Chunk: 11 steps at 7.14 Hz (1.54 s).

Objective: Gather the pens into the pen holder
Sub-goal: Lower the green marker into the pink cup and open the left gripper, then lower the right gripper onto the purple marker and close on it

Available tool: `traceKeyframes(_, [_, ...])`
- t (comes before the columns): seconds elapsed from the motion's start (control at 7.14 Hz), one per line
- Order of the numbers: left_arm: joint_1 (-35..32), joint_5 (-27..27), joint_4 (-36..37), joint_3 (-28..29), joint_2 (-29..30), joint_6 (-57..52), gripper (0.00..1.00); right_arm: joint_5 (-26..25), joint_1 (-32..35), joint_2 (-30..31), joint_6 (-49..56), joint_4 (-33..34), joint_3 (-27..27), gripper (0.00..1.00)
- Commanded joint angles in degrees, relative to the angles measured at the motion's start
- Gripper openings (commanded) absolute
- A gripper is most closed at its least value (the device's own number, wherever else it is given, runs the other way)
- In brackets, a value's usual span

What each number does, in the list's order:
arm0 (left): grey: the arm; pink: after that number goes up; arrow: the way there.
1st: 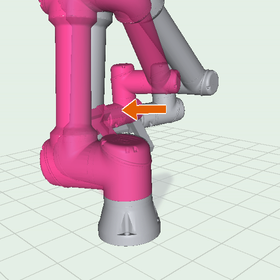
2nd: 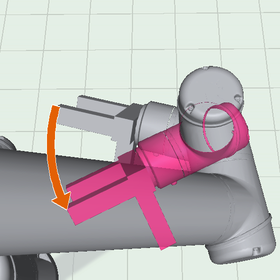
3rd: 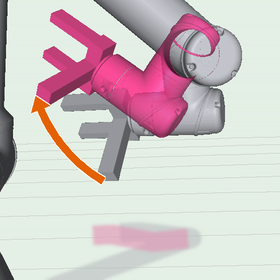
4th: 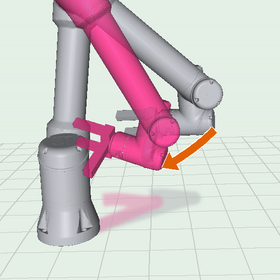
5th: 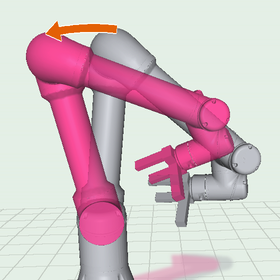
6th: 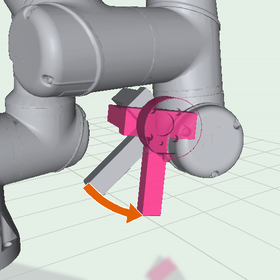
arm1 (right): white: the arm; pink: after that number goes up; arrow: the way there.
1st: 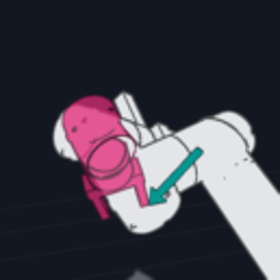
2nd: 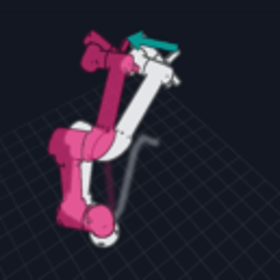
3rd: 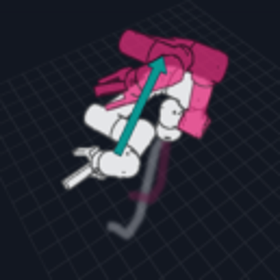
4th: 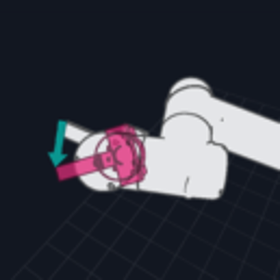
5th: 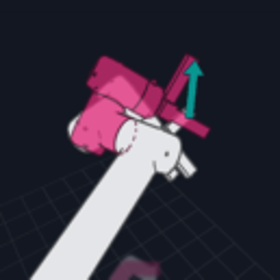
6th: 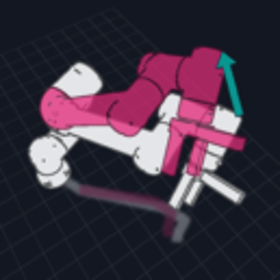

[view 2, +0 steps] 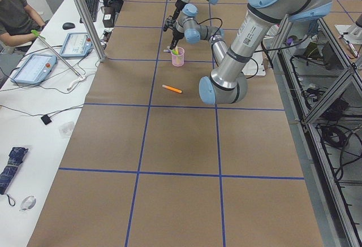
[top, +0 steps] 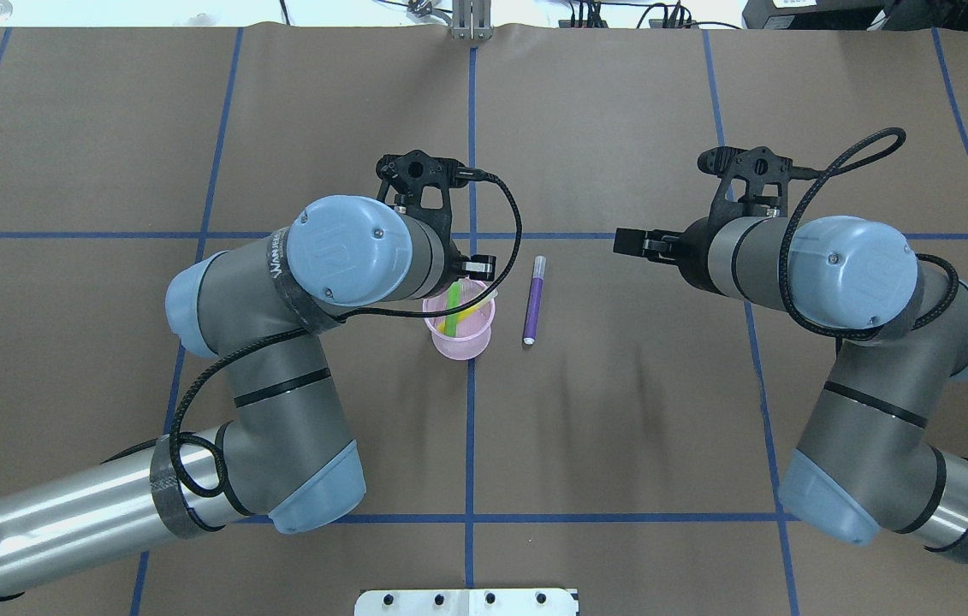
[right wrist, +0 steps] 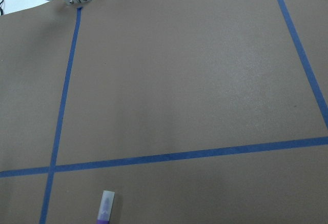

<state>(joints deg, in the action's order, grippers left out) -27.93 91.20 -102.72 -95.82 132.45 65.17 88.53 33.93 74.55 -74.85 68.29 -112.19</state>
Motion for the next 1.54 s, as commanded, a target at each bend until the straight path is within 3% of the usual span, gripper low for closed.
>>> traceKeyframes(0.0, [-1.1,0.0,-0.4,-0.6,-0.4,0.3,0.76,0.3,-0.3,-1.3,-0.7,0.5,1.0,0.99])
traceKeyframes(0.28, [-5.9,3.4,0.1,-0.7,-1.2,0.0,0.76,0.2,-0.5,-4.2,-0.9,0.1,5.8,0.99])
traceKeyframes(0.42, [-9.1,8.8,-0.2,-2.2,-3.9,-0.3,0.76,0.2,-0.7,-8.2,-3.3,0.1,10.4,0.99])
traceKeyframes(0.56, [-10.6,10.8,-0.4,-5.2,-8.1,-0.6,0.76,0.3,-0.9,-11.8,-8.2,0.1,14.9,0.99])
traceKeyframes(0.98, [-10.7,10.9,-0.6,-5.6,-9.8,-0.7,0.76,1.4,-1.4,-16.6,-8.6,0.5,21.1,0.99])
traceKeyframes(1.12, [-10.7,10.9,-0.6,-5.6,-10.1,-0.7,0.76,6.8,-1.4,-18.2,-3.3,0.9,22.8,0.99])
traceKeyframes(1.4, [-10.7,10.9,-0.7,-5.7,-10.4,-0.7,0.76,9.1,-1.3,-18.5,-0.2,0.6,24.9,0.99])
